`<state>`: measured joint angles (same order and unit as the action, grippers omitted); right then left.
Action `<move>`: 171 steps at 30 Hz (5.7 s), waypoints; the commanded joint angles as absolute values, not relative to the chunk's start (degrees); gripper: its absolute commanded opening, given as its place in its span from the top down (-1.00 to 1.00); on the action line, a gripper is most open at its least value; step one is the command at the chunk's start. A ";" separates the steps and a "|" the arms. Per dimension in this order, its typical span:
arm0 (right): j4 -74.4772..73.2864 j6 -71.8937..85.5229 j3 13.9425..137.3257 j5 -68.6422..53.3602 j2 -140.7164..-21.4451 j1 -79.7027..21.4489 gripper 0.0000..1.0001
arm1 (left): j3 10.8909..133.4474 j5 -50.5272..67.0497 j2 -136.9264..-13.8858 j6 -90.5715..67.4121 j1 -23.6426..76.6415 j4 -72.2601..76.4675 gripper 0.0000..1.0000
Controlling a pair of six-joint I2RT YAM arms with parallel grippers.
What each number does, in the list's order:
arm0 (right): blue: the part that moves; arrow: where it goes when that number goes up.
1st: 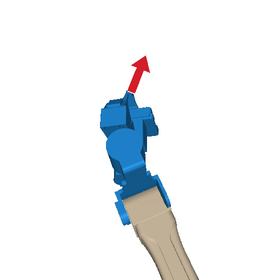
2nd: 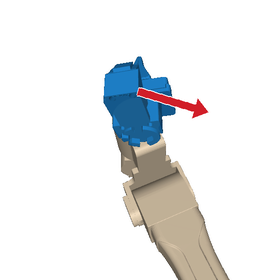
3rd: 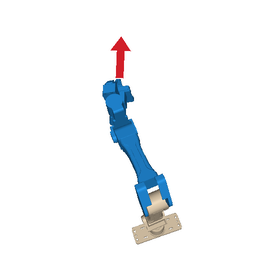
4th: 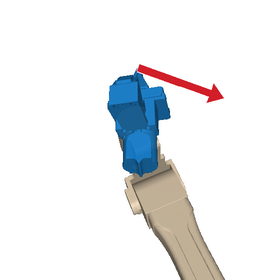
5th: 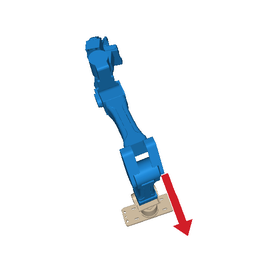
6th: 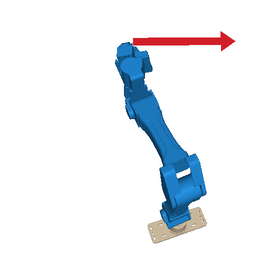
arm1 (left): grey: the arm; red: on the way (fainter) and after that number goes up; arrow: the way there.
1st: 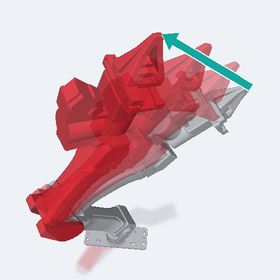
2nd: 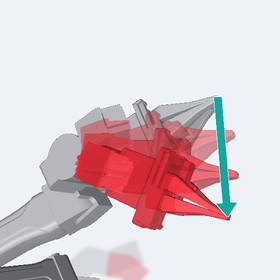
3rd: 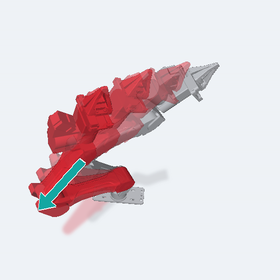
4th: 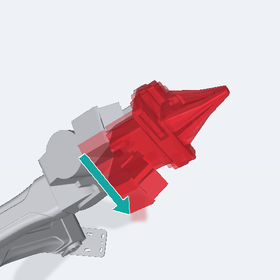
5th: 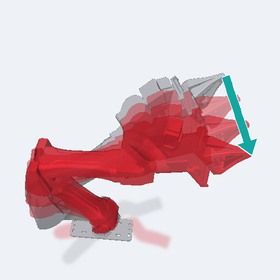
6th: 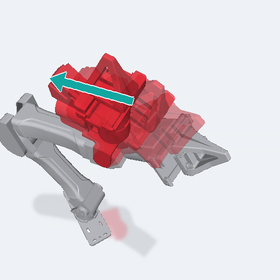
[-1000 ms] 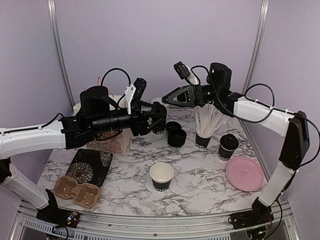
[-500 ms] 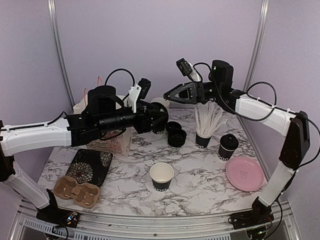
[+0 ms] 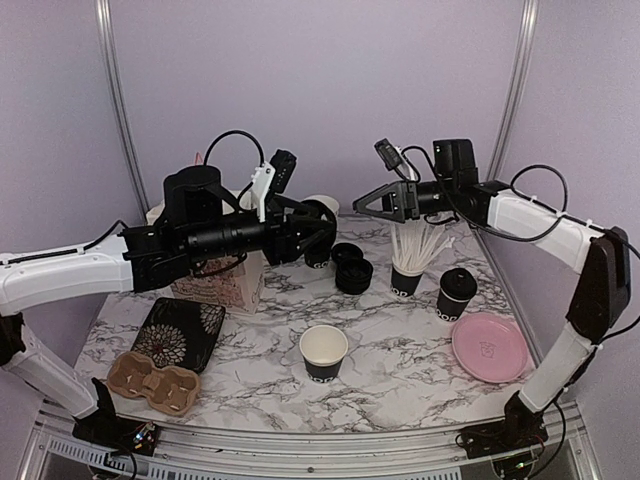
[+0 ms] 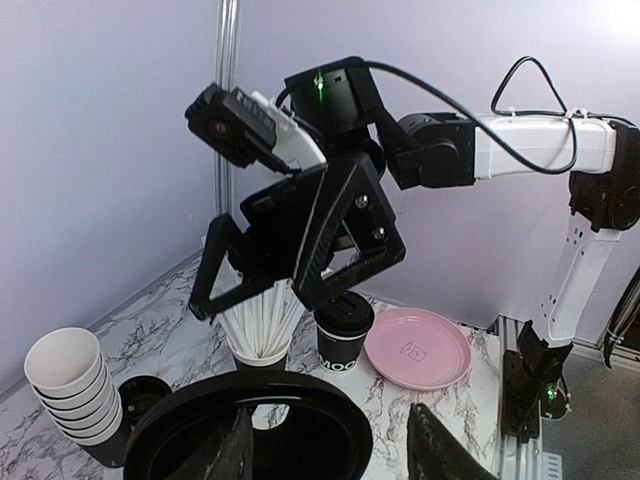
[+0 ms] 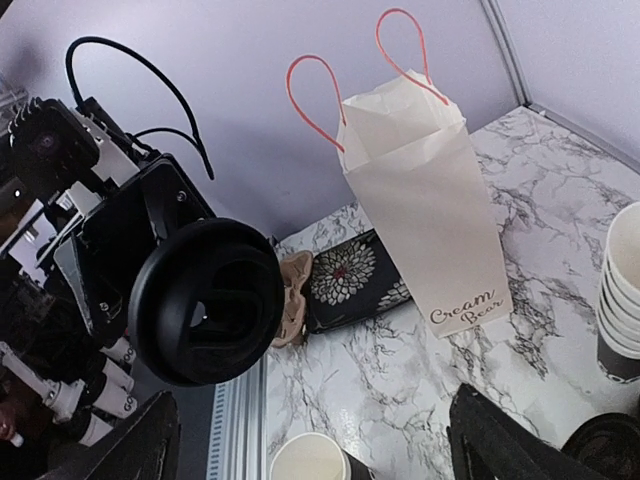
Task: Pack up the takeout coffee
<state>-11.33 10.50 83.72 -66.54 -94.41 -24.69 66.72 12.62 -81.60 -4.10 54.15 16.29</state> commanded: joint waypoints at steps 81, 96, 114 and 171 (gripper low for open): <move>-32.43 -24.78 78.22 -51.19 -83.44 -25.49 -0.68 | 76.50 -3.29 -104.66 -9.33 49.13 -55.35 -0.97; -32.74 -24.78 78.09 -51.48 -84.02 -25.57 -0.68 | 73.18 -1.88 -108.08 -6.46 48.11 -47.02 -0.82; -33.12 -24.52 78.64 -51.56 -84.47 -25.67 -0.63 | 71.54 3.35 -106.24 -6.33 47.68 -47.19 -0.23; -33.75 -26.27 74.62 -48.85 -80.33 -25.66 -0.65 | 100.17 11.80 -109.75 -3.71 62.45 -56.16 -0.22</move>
